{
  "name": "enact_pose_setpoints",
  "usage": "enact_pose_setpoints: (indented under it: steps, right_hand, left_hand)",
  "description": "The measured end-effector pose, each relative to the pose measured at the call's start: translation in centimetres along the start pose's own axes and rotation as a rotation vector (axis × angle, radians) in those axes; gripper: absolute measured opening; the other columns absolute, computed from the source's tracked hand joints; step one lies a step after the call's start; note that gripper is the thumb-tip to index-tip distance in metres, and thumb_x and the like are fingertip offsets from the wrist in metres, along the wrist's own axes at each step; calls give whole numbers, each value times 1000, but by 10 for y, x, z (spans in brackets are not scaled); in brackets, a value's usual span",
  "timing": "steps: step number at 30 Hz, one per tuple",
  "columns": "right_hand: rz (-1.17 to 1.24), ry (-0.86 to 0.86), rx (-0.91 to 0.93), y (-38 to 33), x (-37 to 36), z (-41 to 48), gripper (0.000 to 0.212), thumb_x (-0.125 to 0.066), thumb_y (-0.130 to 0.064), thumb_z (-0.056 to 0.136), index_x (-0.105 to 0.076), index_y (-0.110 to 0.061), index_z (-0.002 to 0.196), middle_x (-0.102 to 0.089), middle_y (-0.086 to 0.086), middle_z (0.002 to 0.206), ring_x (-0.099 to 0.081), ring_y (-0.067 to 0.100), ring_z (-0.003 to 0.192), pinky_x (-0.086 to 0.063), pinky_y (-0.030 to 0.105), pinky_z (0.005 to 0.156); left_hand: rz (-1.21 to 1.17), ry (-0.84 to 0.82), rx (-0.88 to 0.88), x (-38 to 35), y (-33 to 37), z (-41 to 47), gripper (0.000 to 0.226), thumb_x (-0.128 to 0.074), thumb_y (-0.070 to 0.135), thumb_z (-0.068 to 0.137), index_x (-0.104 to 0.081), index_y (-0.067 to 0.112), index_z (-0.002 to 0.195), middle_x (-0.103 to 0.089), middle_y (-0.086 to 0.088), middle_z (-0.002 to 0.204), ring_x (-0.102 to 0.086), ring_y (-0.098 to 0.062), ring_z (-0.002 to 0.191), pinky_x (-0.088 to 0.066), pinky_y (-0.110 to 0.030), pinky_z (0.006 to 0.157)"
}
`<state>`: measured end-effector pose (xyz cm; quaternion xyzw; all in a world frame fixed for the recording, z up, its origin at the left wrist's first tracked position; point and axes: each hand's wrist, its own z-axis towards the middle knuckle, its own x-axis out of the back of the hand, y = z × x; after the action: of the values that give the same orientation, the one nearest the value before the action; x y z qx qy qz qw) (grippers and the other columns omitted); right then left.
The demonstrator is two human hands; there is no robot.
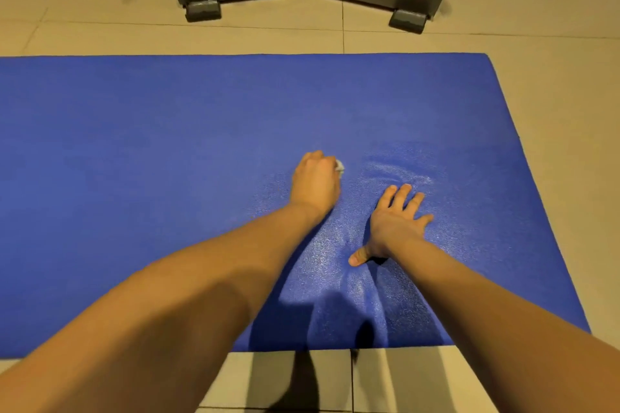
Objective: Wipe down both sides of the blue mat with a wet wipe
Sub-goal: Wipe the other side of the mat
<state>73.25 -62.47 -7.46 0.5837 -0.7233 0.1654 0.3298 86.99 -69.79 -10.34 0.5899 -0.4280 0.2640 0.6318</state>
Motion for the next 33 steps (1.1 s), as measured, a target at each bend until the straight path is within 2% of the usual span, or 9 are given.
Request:
enact_pose_setpoints:
  steps: [3, 6, 10, 13, 17, 21, 25, 29, 33]
  right_hand:
    - [9, 1, 2, 0, -1, 1, 176, -85, -77, 41, 30, 3, 149, 28, 29, 159, 18, 56, 146, -14, 73, 115]
    - [12, 13, 18, 3, -2, 0, 176, -84, -78, 42, 30, 2, 149, 28, 28, 159, 18, 55, 146, -13, 72, 115]
    - [13, 13, 28, 4, -2, 0, 176, -83, -80, 41, 30, 2, 149, 28, 29, 159, 18, 56, 146, -13, 73, 115]
    - [11, 10, 21, 2, -2, 1, 177, -83, -79, 41, 30, 3, 148, 28, 30, 158, 18, 57, 145, -13, 74, 114]
    - [6, -9, 10, -1, 0, 2, 177, -83, -79, 41, 31, 5, 147, 29, 32, 157, 19, 59, 144, -14, 75, 113]
    - [-1, -27, -16, -3, 2, 4, 177, -84, -78, 41, 32, 6, 146, 31, 33, 156, 20, 60, 143, -15, 75, 113]
    - [4, -27, -15, -3, -2, 9, 177, -85, -76, 42, 32, 5, 146, 32, 31, 156, 21, 59, 143, -13, 75, 113]
    - [8, -24, -2, -1, -4, 9, 177, -85, -76, 41, 32, 4, 146, 32, 31, 156, 21, 58, 143, -13, 75, 113]
    - [-9, -40, -5, -2, 0, 7, 176, -84, -76, 42, 33, 5, 145, 33, 31, 155, 21, 59, 143, -13, 75, 114]
  left_hand:
    - [24, -86, -88, -11, 30, 11, 14, -59, 12, 96, -71, 14, 90, -62, -10, 99, -56, -31, 99, -50, -42, 80]
    - [108, -93, -172, 4, 10, 8, 13, -60, 11, 94, -68, 17, 87, -60, -5, 96, -55, -28, 98, -47, -37, 77]
    - [128, 63, 26, 44, -66, -12, 13, -57, 15, 94, -70, 14, 92, -63, -9, 98, -56, -31, 100, -48, -39, 79]
    - [152, 120, 138, 70, -104, -28, 12, -58, 16, 93, -68, 11, 87, -63, -10, 93, -57, -33, 96, -48, -42, 78]
    - [91, 86, 143, 62, -83, -15, 16, -56, 15, 96, -68, 6, 88, -63, -13, 96, -55, -34, 98, -45, -41, 81]
    - [-52, -33, 1, 21, -16, 16, 17, -58, 10, 93, -72, 13, 84, -66, -10, 96, -57, -32, 98, -48, -39, 82]
    - [-95, -117, -74, -17, 42, 37, 17, -61, 8, 91, -70, 17, 80, -63, -3, 97, -55, -27, 98, -50, -41, 82]
    - [18, -67, -138, -9, 19, 47, 17, -60, 9, 92, -68, 20, 83, -61, -1, 95, -54, -26, 95, -49, -39, 82]
    - [35, 42, 8, 30, -45, 44, 17, -57, 11, 94, -71, 17, 87, -64, -3, 97, -55, -28, 97, -48, -38, 79]
